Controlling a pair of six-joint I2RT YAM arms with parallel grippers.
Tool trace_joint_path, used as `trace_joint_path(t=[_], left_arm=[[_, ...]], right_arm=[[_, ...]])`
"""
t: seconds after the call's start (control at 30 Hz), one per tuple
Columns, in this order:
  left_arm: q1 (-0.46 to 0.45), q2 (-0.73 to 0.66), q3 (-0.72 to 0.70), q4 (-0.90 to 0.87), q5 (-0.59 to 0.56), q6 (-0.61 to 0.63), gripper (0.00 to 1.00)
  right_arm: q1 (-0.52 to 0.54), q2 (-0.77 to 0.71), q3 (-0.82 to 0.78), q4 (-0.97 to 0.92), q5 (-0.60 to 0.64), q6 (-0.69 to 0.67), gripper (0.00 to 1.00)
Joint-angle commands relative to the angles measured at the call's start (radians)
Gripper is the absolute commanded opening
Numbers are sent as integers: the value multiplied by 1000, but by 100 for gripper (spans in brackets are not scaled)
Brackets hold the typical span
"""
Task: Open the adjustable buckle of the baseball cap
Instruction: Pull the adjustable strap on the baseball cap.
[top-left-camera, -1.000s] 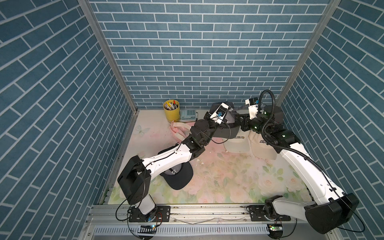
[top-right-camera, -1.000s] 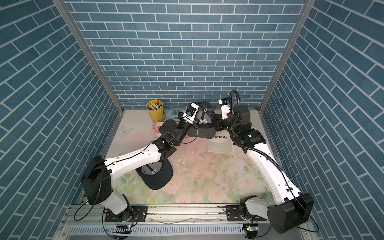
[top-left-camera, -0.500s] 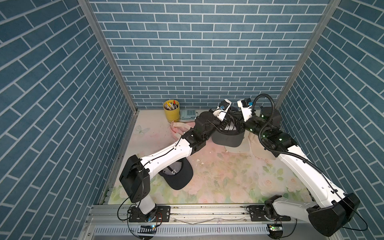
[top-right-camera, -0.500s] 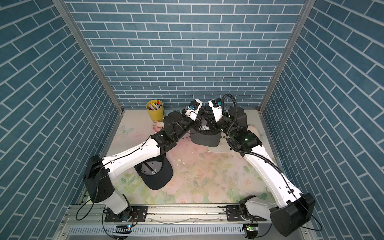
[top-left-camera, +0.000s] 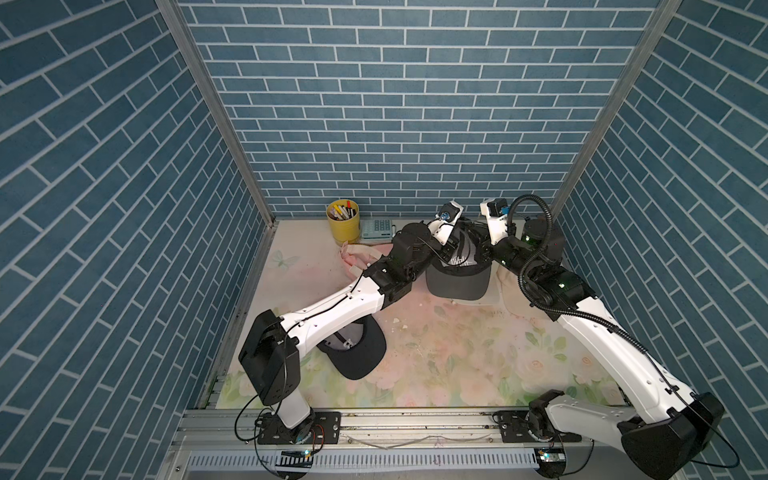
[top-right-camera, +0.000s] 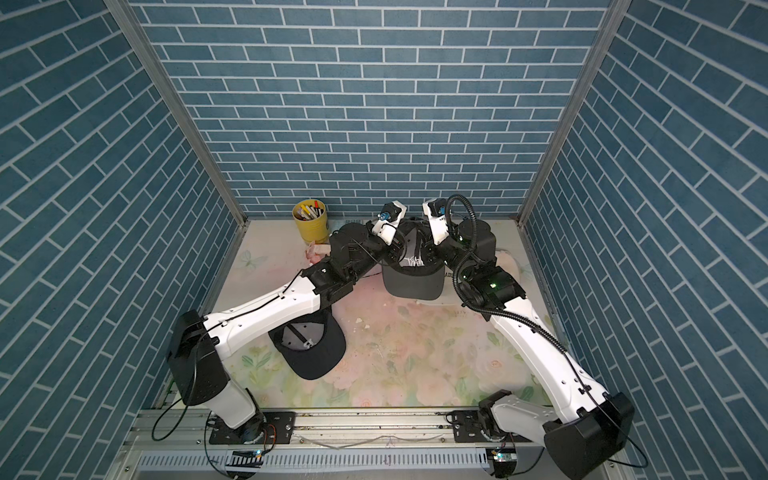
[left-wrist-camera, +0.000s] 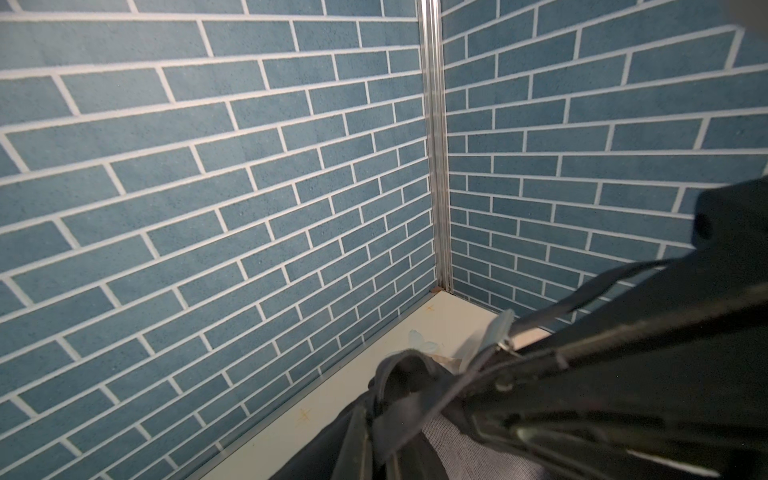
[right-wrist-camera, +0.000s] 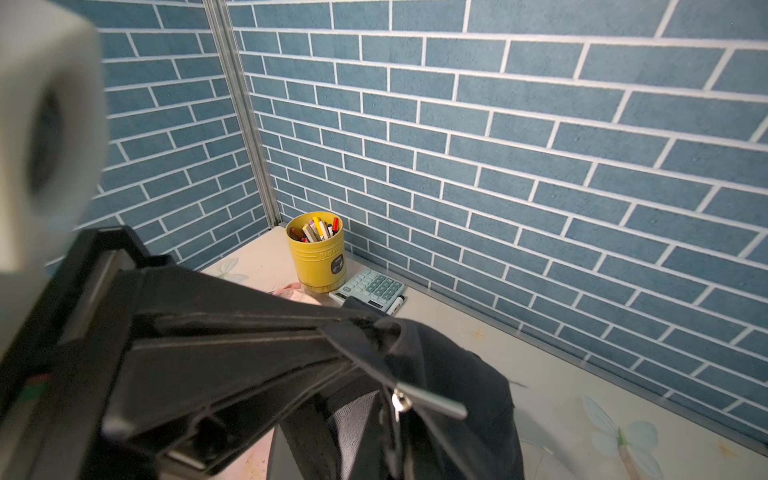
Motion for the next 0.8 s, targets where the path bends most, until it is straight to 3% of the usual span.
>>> trace_joint_path(t=[0.0, 0.37, 0.53, 0.63, 0.77], left_arm=[[5, -28, -7, 12, -13, -6, 0], [7, -139, -229, 227, -92, -4, 0], [37, -171, -307, 316, -108, -100, 0], [42, -167, -328, 329, -104, -112, 5], [38, -124, -251, 208, -34, -75, 8]], right_arm=[[1, -11, -1, 19, 72, -52, 0], [1, 8, 9, 20, 215, -39, 0], [-1, 12, 11, 18, 265, -14, 0], [-1, 9, 9, 25, 231, -9, 0], [1, 18, 12, 17, 162, -38, 0]])
